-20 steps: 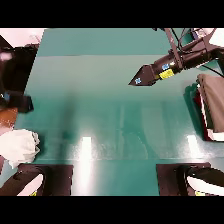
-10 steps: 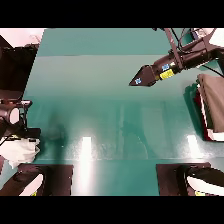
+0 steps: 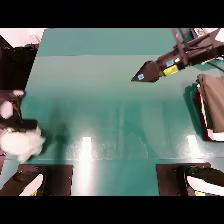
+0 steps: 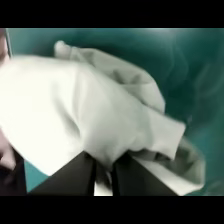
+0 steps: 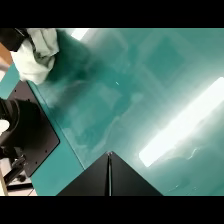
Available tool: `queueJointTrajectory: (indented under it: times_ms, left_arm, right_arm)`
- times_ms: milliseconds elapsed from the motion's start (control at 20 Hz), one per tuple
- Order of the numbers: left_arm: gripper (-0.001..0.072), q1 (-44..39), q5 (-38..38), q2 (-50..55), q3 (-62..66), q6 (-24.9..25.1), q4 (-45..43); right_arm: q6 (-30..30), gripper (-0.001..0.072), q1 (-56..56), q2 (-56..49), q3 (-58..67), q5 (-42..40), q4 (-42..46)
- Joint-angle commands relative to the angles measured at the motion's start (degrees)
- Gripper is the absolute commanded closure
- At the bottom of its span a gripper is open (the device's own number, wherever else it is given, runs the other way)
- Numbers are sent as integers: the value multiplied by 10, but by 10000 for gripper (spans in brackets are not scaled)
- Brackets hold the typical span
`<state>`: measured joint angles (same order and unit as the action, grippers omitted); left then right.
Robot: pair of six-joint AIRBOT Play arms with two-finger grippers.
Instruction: Fold the shirts.
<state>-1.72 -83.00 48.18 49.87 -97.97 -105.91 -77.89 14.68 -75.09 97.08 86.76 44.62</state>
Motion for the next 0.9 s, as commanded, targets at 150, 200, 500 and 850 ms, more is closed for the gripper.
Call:
queueJointTrajectory:
  times_ms: [150,200,500,850]
  left_arm:
    - [684,-1,34,0,338,169,403]
    - [684,-1,46,0,364,191,461]
    - [685,-10,48,44,393,256,565]
    - [683,-216,147,266,421,324,502]
  right_arm:
    - [-1,691,-73,1,125,-2,0]
    - [-1,692,-87,1,142,-2,0]
    - [-34,692,-133,3,190,-2,0]
    - [-37,692,-134,62,99,-37,1]
